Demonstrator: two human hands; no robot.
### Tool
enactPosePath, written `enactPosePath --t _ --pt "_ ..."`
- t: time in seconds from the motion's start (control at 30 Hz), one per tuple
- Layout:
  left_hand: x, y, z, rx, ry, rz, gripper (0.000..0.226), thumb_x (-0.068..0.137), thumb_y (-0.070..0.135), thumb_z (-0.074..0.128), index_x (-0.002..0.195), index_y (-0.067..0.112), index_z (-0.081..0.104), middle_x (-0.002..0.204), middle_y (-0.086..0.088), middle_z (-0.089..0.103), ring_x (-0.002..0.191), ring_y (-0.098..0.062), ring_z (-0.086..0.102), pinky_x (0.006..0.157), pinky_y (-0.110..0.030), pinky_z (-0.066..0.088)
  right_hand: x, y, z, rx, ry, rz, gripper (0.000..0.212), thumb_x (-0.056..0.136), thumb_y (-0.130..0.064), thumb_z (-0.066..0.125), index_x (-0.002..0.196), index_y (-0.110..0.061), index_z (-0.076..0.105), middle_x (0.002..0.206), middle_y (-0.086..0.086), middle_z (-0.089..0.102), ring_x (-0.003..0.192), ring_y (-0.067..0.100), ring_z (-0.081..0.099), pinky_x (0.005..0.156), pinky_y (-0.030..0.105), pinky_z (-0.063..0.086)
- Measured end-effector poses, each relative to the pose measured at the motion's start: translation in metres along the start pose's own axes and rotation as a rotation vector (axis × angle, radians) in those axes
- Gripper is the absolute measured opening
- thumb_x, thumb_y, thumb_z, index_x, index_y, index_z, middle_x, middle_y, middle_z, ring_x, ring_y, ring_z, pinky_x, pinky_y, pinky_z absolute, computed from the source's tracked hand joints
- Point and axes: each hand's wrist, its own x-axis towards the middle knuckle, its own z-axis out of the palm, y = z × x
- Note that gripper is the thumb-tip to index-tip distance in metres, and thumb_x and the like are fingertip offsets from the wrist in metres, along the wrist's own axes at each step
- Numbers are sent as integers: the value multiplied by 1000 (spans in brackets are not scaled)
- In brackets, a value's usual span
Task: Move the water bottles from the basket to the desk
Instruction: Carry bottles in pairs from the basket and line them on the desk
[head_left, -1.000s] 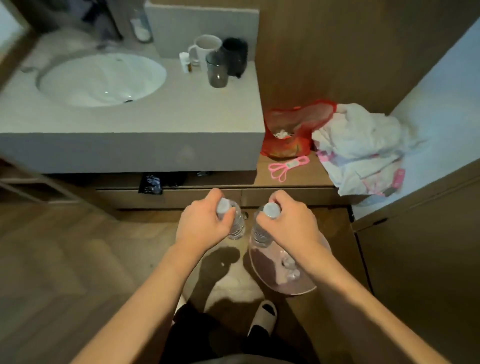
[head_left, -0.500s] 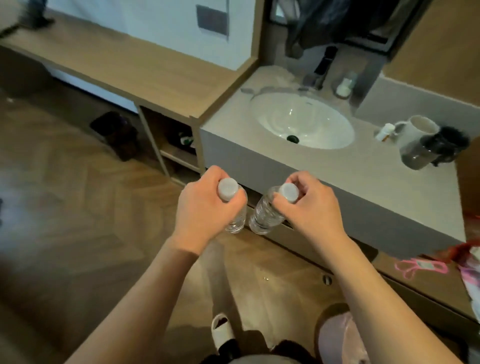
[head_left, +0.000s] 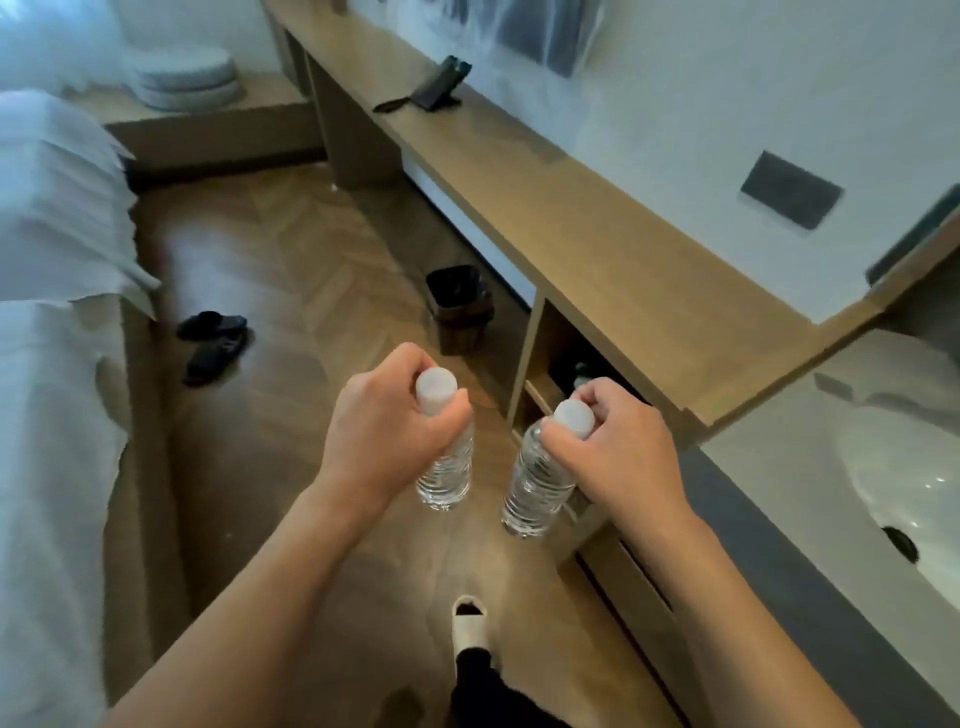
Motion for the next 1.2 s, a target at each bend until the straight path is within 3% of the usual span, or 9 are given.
enactPosePath --t 0.1,0.23,0.43,0.9,1.2 --pt "60 -31 -21 56 55 -69 25 73 37 74 77 22 55 65 7 60 62 -11 57 58 -32 47 66 -35 34 -5 -73 -75 26 73 -46 70 84 -27 56 75 -10 59 71 10 59 61 35 54" --pt "140 -69 -48 63 172 -171 23 72 35 75 75 23 55 65 9 60 63 -8 58 60 -27 44 151 -84 77 19 -114 -129 26 73 -45 70 84 -27 55 72 -9 61 69 13 60 65 42 55" --pt "257 -141 -81 81 214 -218 25 72 37 75 75 24 54 65 10 60 66 -9 59 61 -30 47 265 -158 149 51 -143 -149 24 73 -43 69 82 -26 55 72 -9 61 68 11 60 61 38 54" --pt "518 -266 -124 30 136 -179 20 76 35 73 78 25 56 68 10 63 66 -8 60 58 -25 46 486 -281 269 78 -80 -114 25 70 -44 68 79 -25 56 70 -7 62 68 13 61 60 42 55" --pt "682 -330 -113 45 138 -229 22 77 41 73 80 27 56 69 10 63 66 -13 61 64 -38 54 657 -322 333 123 -128 -152 25 69 -44 70 78 -26 55 69 -8 64 64 13 60 59 39 55"
